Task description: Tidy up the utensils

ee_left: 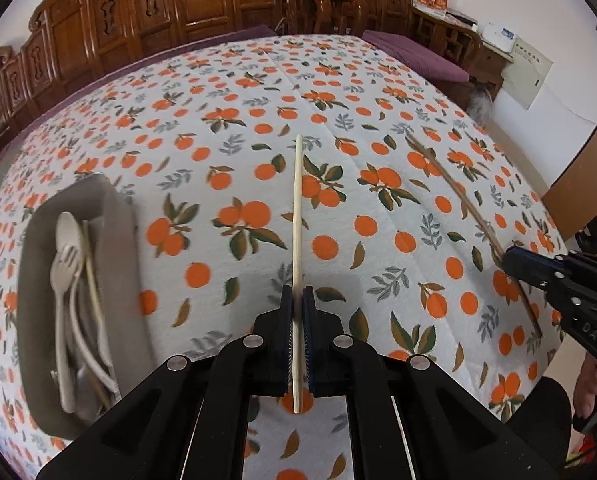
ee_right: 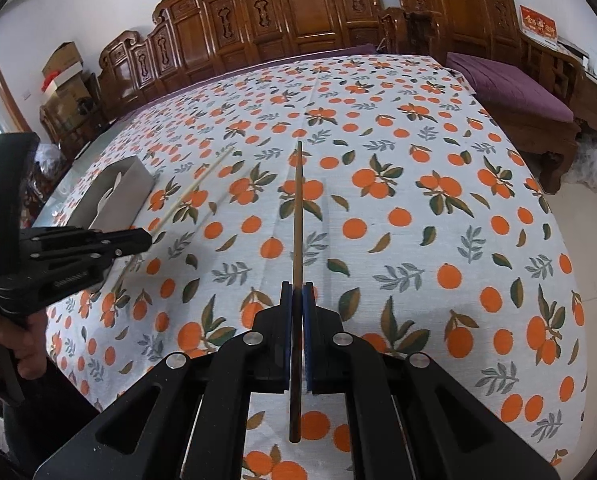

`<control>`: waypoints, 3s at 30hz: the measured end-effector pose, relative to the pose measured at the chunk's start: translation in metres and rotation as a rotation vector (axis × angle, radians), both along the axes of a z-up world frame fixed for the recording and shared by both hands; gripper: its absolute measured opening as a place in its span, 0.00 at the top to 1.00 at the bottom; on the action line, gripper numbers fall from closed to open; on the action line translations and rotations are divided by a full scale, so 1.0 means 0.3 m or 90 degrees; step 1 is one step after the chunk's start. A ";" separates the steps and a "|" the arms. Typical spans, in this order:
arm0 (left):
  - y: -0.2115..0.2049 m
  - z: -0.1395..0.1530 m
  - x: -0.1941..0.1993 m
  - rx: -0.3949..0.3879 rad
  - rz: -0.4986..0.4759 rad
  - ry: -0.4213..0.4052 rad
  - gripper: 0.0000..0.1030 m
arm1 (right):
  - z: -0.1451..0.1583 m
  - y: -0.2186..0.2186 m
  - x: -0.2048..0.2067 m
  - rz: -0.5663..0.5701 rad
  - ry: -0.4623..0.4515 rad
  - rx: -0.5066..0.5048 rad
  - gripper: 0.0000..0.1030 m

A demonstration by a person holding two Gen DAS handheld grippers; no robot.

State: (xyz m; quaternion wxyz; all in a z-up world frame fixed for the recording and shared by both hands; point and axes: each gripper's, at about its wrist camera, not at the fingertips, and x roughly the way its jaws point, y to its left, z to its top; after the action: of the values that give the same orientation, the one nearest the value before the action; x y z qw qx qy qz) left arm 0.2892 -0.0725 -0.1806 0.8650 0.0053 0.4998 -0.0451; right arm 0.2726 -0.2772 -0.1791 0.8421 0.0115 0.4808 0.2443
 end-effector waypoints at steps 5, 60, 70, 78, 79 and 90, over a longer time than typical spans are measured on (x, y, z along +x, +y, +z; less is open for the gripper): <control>0.031 0.049 -0.047 -0.009 0.001 -0.017 0.96 | 0.019 0.019 -0.015 0.011 -0.008 0.003 0.94; 0.520 0.022 -0.134 -0.037 0.107 -0.015 0.96 | 0.142 0.342 -0.114 0.117 -0.029 0.004 0.94; 0.555 0.038 -0.141 -0.047 0.102 -0.022 0.96 | 0.147 0.458 -0.110 0.141 -0.026 -0.006 0.94; 0.625 0.114 -0.205 -0.050 0.116 -0.051 0.96 | 0.164 0.582 -0.102 0.172 -0.030 0.003 0.94; 0.633 0.122 -0.212 -0.048 0.118 -0.054 0.96 | 0.166 0.594 -0.099 0.176 -0.030 0.004 0.94; 0.728 0.182 -0.292 -0.033 0.146 -0.078 0.71 | 0.155 0.736 -0.077 0.197 -0.010 0.023 0.94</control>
State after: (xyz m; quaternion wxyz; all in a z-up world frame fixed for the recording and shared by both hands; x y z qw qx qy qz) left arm 0.2016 0.1460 -0.1260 0.8934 -0.0715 0.4416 0.0412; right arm 0.2497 -0.0563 -0.1326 0.7976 -0.0494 0.4660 0.3799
